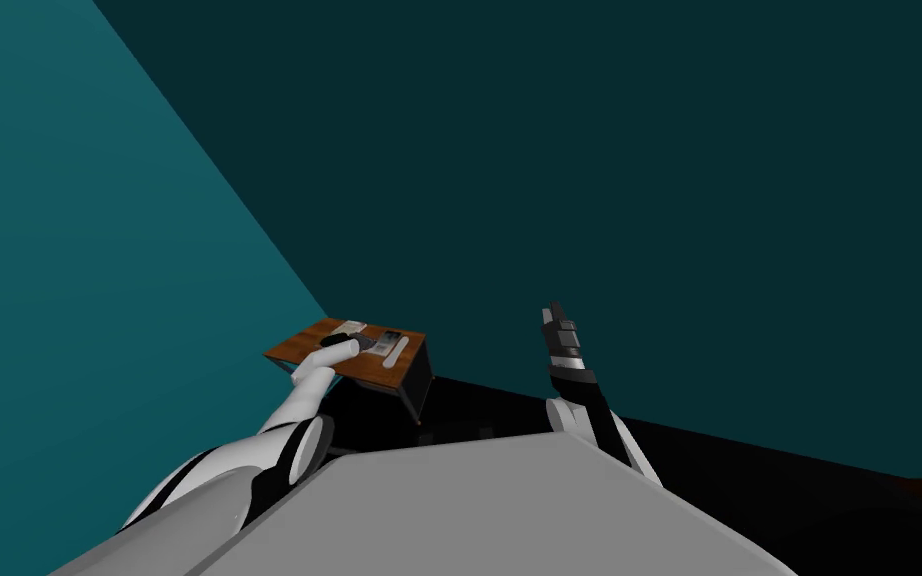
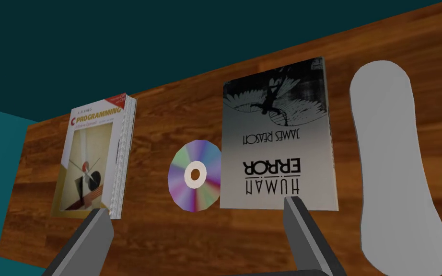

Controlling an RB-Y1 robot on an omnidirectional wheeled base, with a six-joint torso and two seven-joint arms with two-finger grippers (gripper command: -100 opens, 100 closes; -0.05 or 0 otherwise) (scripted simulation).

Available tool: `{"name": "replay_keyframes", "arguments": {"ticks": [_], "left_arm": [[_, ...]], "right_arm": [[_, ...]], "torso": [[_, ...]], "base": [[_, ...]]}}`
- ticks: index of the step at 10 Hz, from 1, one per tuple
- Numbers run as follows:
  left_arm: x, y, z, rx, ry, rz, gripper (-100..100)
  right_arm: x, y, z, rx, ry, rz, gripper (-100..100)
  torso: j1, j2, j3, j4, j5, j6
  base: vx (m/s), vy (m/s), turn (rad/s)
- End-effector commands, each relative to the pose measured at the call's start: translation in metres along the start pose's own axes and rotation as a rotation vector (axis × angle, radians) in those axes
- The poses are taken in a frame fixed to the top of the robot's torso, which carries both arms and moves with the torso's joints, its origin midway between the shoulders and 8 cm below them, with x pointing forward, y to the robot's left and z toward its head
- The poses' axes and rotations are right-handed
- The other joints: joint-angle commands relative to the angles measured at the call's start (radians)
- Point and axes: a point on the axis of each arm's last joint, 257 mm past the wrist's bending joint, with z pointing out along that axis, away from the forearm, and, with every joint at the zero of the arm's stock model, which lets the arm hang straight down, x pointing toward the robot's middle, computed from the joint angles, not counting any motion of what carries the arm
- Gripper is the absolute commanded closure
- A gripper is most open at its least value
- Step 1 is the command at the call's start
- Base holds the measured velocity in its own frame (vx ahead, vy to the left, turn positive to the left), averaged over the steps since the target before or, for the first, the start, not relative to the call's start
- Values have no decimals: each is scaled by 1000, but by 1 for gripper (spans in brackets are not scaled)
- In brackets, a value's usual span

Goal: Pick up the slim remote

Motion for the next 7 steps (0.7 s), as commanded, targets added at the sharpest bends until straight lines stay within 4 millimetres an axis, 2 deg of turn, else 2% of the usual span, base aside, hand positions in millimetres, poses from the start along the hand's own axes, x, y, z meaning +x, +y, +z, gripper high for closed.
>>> {"name": "replay_keyframes", "arguments": {"ticks": [1,4,5,7], "left_arm": [[-10,13,4,-50,-51,-24,-100],[-35,33,6,-111,-129,-48,-100],[-49,47,7,-151,-178,-65,-100],[-51,49,6,-160,-187,-65,-100]], "right_arm": [[0,0,0,0,0,0,0],[0,0,0,0,0,0,0],[0,0,0,0,0,0,0],[0,0,0,0,0,0,0]], "torso": [[0,0,0,0,0,0],[-1,-2,-1,0,0,0],[0,-2,-1,0,0,0],[-1,-1,-1,0,0,0]], "base": [[67,-21,-58],[69,-5,-40],[73,-10,-56],[41,-5,-12]]}}
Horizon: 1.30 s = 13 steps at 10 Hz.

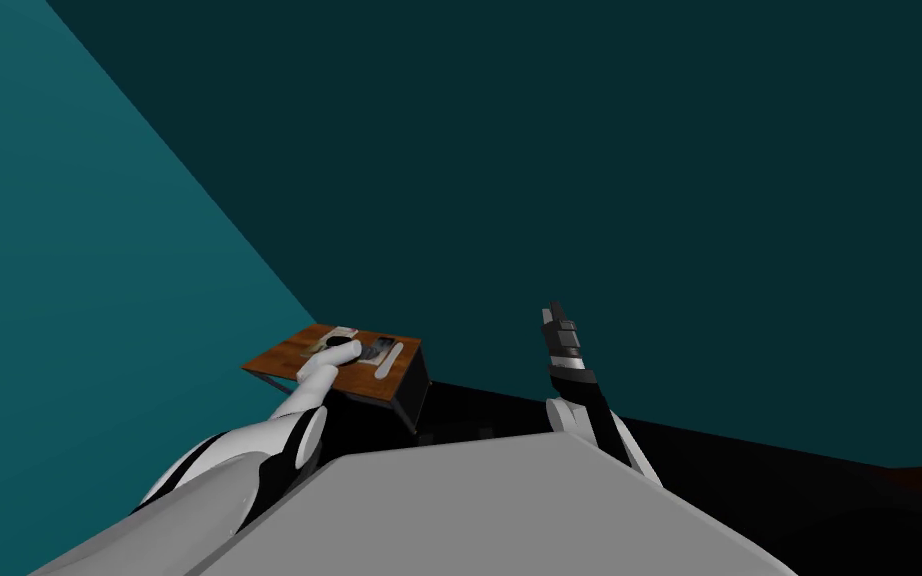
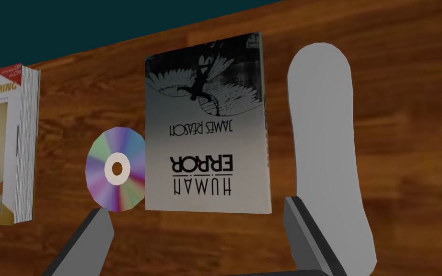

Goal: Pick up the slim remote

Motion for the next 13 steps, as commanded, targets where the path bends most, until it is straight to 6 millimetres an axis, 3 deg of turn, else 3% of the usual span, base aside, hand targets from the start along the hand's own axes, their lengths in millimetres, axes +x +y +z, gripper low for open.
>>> {"name": "replay_keyframes", "arguments": {"ticks": [1,6,10,12,13], "left_arm": [[-12,14,4,-44,-50,-11,-100],[-63,57,5,-174,-221,-44,-100],[-78,69,3,-210,-273,-53,-100],[-102,87,-4,-267,-358,-68,-100],[-103,88,-4,-271,-363,-68,-100]], "right_arm": [[0,0,0,0,0,0,0],[0,0,0,0,0,0,0],[0,0,0,0,0,0,0],[0,0,0,0,0,0,0],[0,0,0,0,0,0,0]], "torso": [[0,0,0,0,0,0],[0,-2,-1,-1,0,0],[0,-2,-1,0,0,0],[-1,0,0,0,0,0],[-1,-3,-2,-1,0,0]], "base": [[56,-14,-56],[94,-4,-50],[56,0,-19],[74,-13,-47],[90,11,-23]]}}
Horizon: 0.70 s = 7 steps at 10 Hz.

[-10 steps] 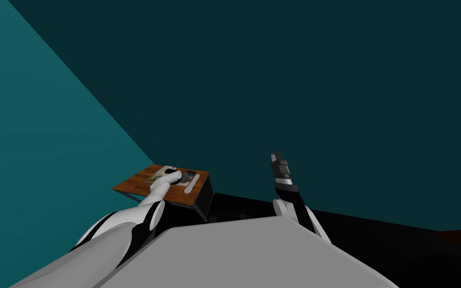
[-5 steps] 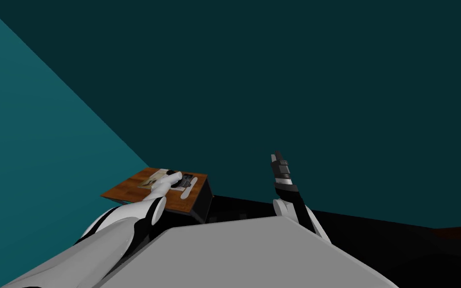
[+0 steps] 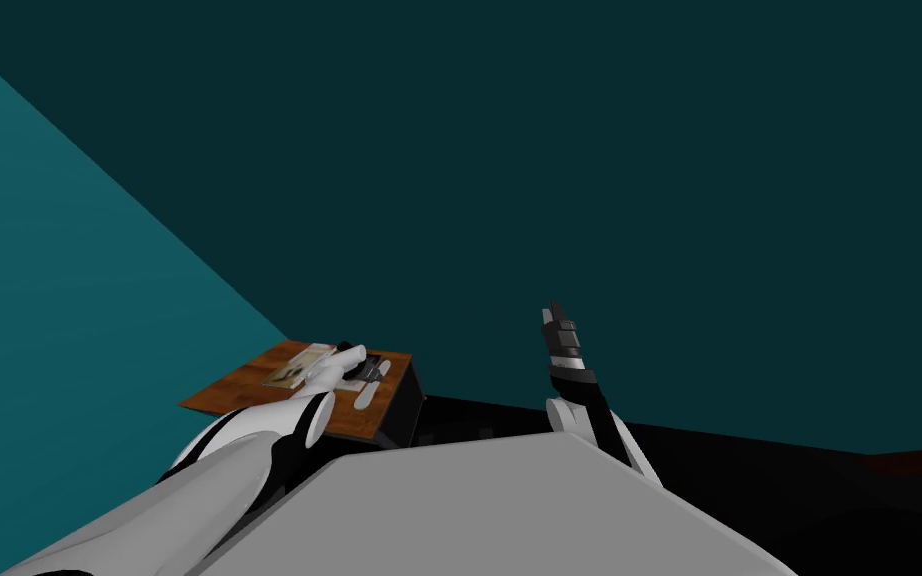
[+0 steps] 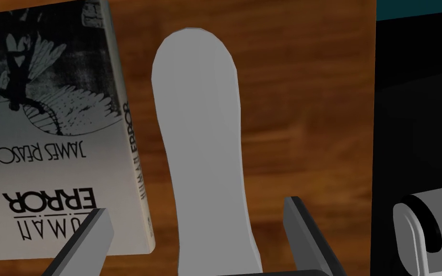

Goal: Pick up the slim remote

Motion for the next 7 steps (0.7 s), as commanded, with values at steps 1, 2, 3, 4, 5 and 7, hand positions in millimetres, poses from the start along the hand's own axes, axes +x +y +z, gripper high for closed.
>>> {"name": "replay_keyframes", "arguments": {"ticks": [1,2,3,4,5,7], "left_arm": [[-16,8,2,-31,-50,-9,-100],[-16,8,2,-31,-50,-9,-100],[-27,13,3,-51,-86,-17,-100],[-27,13,3,-51,-86,-17,-100],[-27,13,3,-51,-86,-17,-100],[-39,18,1,-75,-130,-27,-100]], "right_arm": [[0,0,0,0,0,0,0],[0,0,0,0,0,0,0],[0,0,0,0,0,0,0],[0,0,0,0,0,0,0],[0,0,0,0,0,0,0],[0,0,0,0,0,0,0]], "torso": [[0,0,0,0,0,0],[1,1,0,0,0,0],[1,2,1,0,0,0],[1,2,1,1,0,0],[0,3,2,1,0,0],[0,3,2,1,0,0]], "base": [[77,28,-32],[51,17,-14],[48,16,-24],[40,12,-16],[16,1,1],[54,16,-27]]}}
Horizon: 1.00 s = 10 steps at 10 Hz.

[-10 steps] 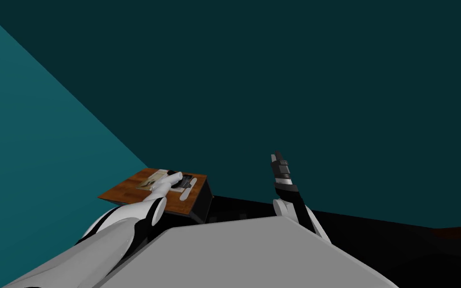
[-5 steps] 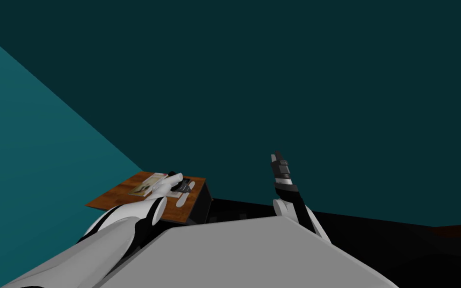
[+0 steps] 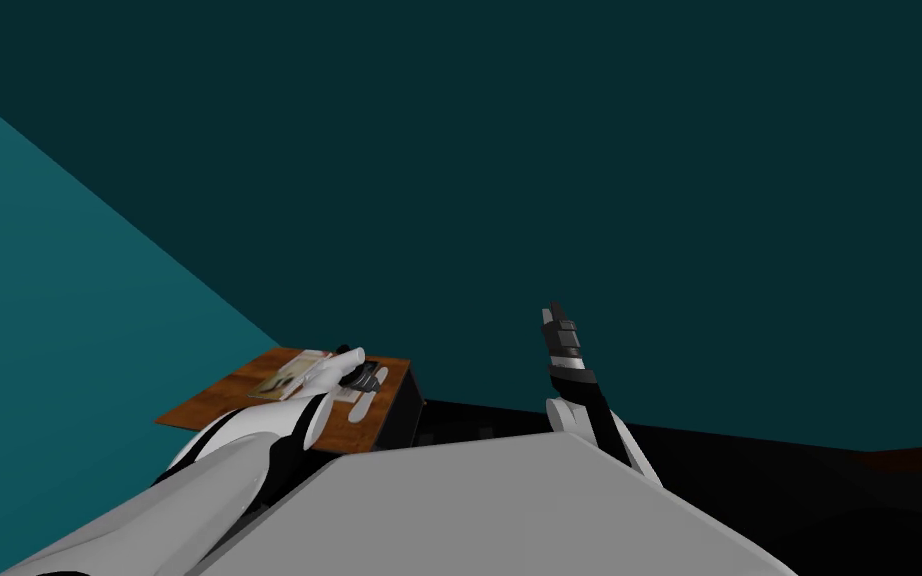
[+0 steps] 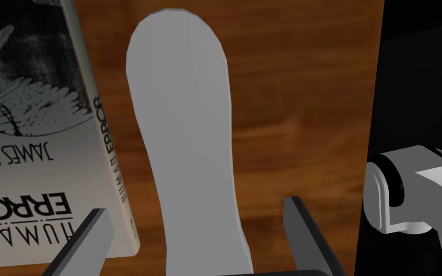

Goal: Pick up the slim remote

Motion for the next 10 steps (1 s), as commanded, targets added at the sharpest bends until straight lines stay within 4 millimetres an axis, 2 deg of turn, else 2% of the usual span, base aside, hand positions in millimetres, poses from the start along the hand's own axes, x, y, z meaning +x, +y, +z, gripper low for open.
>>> {"name": "replay_keyframes", "arguments": {"ticks": [1,2,3,4,5,6,8,10], "left_arm": [[-4,1,2,-7,-13,-4,-100],[-18,5,4,-24,-51,-15,-100],[-8,4,2,-14,-30,-8,-100],[-10,5,3,-16,-34,-9,0],[-17,10,12,-16,-33,-4,-100],[-13,9,10,-13,-25,-1,-100],[-24,15,21,-17,-33,2,-100],[-24,15,21,-17,-33,2,-100]], "right_arm": [[0,0,0,0,0,0,0],[0,0,0,0,0,0,0],[0,0,0,0,0,0,0],[0,0,0,0,0,0,0],[0,0,0,0,0,0,0],[0,0,0,0,0,0,0],[0,0,0,0,0,0,0],[0,0,0,0,0,0,0]], "torso": [[0,0,0,0,0,0],[0,1,0,0,0,0],[0,1,0,0,0,0],[0,2,1,0,0,0],[-1,3,2,0,0,0],[-1,2,1,0,0,0],[-1,1,1,0,0,0],[-1,1,0,0,0,0]], "base": [[33,12,-4],[44,19,-16],[24,11,-5],[0,0,0],[31,9,27],[45,7,24],[34,3,17],[32,4,9]]}}
